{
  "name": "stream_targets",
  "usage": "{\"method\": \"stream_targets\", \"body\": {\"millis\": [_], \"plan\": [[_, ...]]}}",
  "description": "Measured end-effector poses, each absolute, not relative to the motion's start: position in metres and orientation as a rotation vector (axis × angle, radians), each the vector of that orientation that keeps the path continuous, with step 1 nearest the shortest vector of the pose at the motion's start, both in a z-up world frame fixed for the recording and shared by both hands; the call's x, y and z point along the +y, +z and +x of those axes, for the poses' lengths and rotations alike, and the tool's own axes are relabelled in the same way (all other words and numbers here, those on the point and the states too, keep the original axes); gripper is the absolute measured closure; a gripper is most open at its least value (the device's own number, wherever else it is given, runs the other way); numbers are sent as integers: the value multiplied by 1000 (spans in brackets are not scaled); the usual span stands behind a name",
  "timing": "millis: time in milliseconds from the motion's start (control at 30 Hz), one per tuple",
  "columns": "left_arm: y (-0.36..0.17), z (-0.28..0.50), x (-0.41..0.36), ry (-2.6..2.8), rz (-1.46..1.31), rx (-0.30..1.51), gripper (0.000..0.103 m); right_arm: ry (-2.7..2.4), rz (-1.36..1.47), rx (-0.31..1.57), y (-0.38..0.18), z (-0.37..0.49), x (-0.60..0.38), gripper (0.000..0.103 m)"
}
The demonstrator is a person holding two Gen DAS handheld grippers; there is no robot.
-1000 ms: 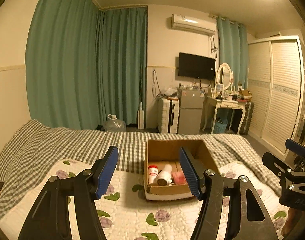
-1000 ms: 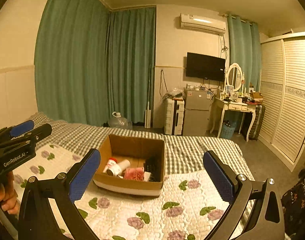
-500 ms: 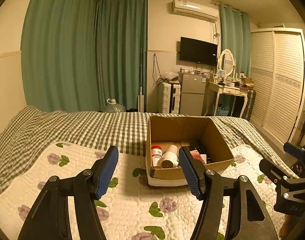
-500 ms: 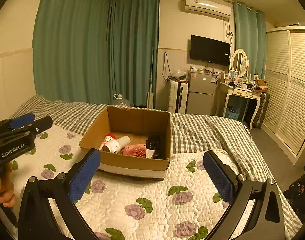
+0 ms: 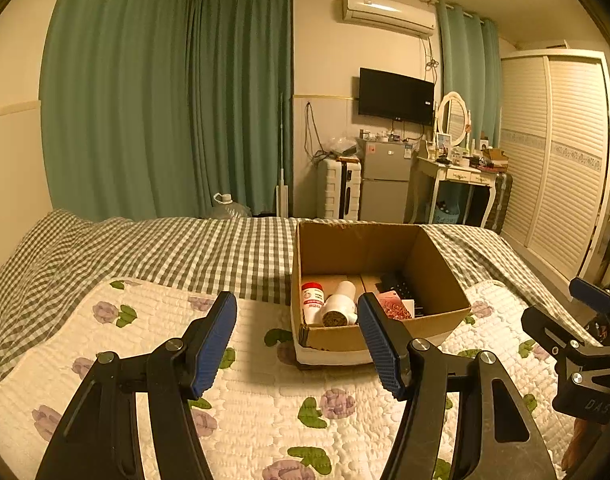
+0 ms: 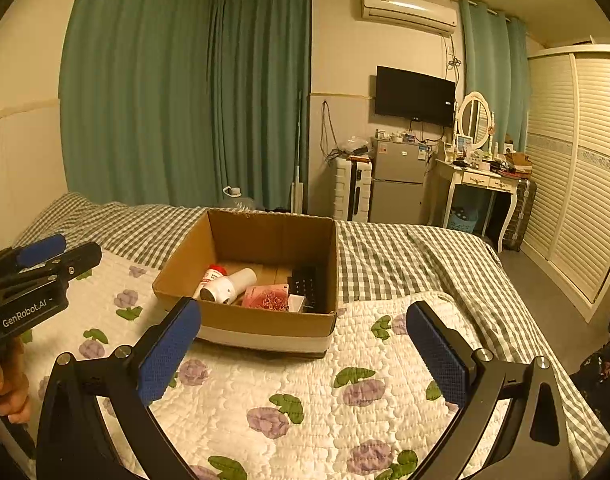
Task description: Organize rigid objects
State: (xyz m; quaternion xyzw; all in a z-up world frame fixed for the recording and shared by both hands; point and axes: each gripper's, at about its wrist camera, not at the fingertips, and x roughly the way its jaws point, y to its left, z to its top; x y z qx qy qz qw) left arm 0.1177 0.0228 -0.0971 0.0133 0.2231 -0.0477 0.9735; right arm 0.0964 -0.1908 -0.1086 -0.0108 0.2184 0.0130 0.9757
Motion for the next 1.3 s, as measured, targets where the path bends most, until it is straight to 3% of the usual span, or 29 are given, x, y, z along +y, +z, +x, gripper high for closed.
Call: {"method": "stream_targets", "body": {"millis": [1300], "plan": [[-104, 119, 19, -116, 17, 487, 37, 26, -34, 464, -118, 97, -185, 0]]}}
